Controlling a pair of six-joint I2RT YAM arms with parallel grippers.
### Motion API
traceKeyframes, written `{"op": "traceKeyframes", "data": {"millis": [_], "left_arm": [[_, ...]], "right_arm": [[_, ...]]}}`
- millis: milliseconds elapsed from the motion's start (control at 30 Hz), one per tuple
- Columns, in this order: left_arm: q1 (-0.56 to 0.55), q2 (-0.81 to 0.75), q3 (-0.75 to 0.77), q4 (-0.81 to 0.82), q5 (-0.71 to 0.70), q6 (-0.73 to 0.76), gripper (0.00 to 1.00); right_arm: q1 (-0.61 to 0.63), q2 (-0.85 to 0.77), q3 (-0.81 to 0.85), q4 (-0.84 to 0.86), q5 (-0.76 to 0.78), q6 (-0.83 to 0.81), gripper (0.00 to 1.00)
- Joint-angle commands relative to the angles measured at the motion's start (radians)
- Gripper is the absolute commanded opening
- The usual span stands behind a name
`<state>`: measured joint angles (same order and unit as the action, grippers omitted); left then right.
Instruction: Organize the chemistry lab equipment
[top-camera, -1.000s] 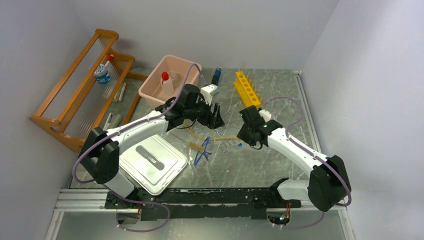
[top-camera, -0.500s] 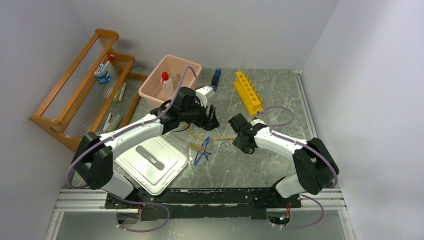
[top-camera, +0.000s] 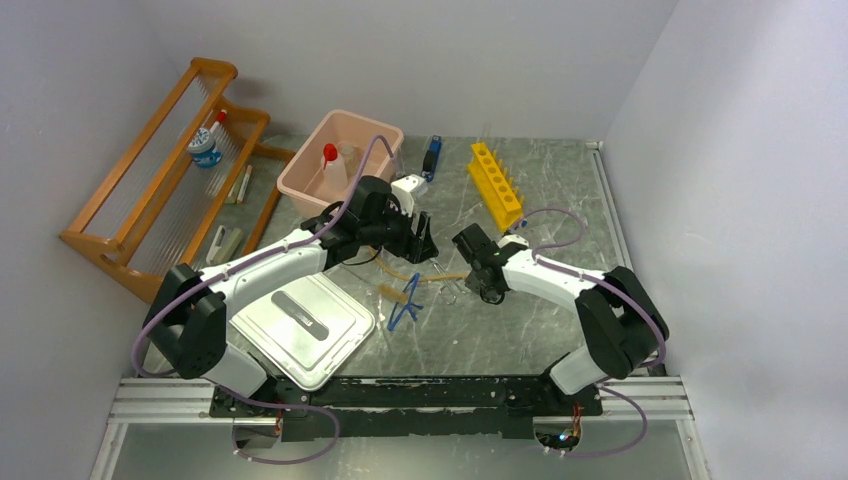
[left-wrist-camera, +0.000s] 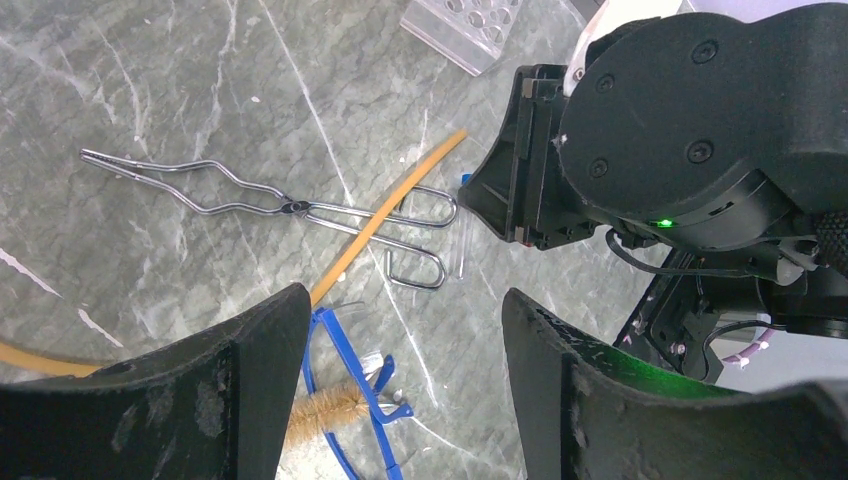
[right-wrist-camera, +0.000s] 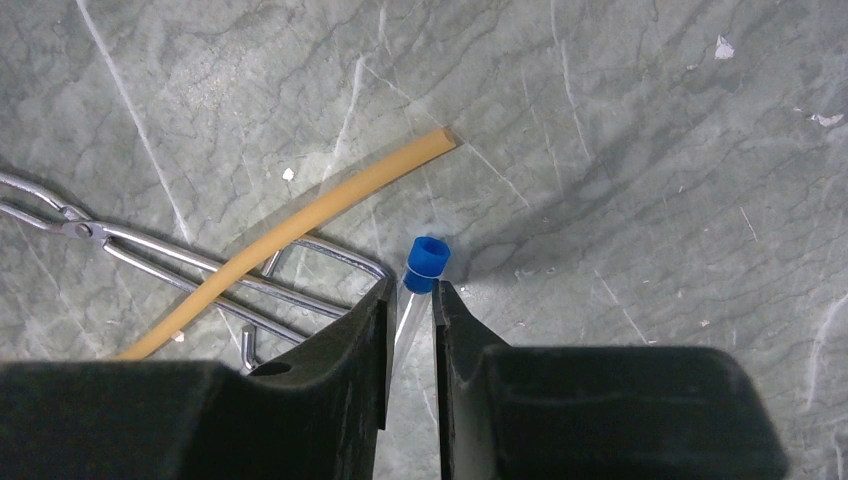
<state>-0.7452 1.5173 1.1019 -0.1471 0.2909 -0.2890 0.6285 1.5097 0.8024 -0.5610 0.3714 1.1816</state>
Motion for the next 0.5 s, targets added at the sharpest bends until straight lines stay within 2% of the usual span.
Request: {"op": "traceKeyframes", "data": {"millis": [0,467], "left_arm": [[-0.002,-0.019,-0.009,0.027,-0.002,-0.007,0.74],[-0.002,-0.005,-0.004,0.027,0.012,-0.018,0.74]], "right_arm": [[0.003,0.020,0.012,-0.008,0.026,0.004,0.23],[0.002,0.081,0.027,-0.012,0.008,-0.028,0.24]]}}
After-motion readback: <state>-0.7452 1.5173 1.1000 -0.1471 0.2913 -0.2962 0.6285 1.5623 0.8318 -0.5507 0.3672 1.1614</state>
